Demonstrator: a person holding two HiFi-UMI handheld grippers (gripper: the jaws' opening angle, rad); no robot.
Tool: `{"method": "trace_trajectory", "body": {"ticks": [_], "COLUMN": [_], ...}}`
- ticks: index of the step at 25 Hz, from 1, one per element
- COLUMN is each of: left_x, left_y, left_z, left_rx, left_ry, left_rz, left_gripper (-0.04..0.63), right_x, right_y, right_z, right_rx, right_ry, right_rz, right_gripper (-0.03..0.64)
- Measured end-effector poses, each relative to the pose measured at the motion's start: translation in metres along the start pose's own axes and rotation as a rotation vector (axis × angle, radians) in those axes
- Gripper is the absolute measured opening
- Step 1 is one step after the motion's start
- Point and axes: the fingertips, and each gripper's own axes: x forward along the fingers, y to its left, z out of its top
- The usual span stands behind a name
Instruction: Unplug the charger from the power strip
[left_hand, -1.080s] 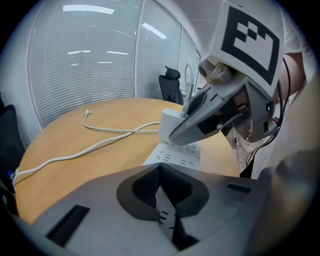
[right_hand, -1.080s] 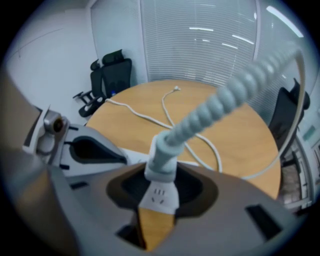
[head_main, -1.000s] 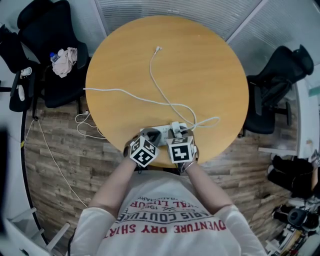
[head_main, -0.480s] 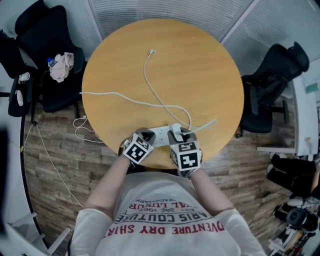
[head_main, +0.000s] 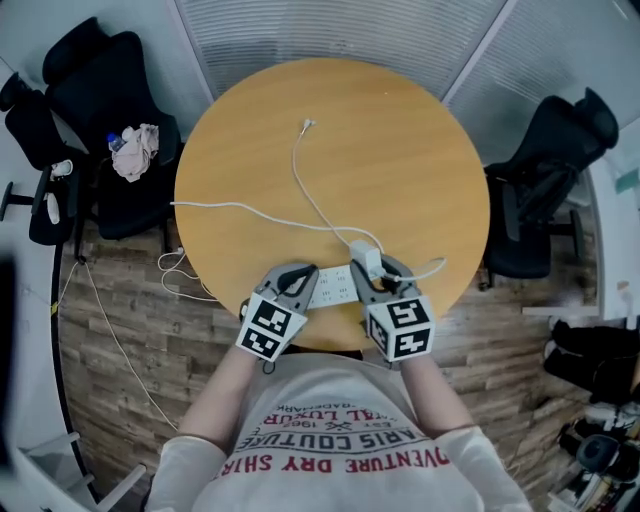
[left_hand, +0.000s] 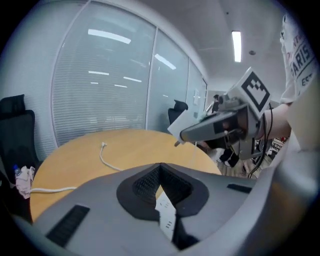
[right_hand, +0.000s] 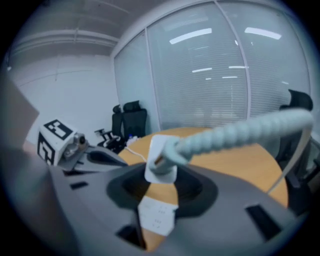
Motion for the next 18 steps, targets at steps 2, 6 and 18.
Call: {"method": "trace_trajectory", "body": {"ticks": [2, 6, 18], "left_x": [-0.013, -0.042, -0.113], "left_y": [0.002, 0.008, 0.016], "left_z": [0.029, 0.080, 0.166], "left_rx": [0.007, 0.044, 0.069], "left_ry": [-0.078, -0.204, -0.452], "left_rz": [0.017, 0.058, 0.153], "left_gripper": [0.032, 0.032, 0.032], "right_x": [-0.006, -0.019, -0.060], "right_y": [0.000, 0.002, 0.016], "right_z": [0.015, 0.042, 0.103], "right_rx": [0.033, -0.001, -0.090], "right_ry": [-0.046, -0.125, -0.312], "right_rz": [0.028, 0.043, 0.080], "right_gripper": [0.155, 0.155, 0.153]}}
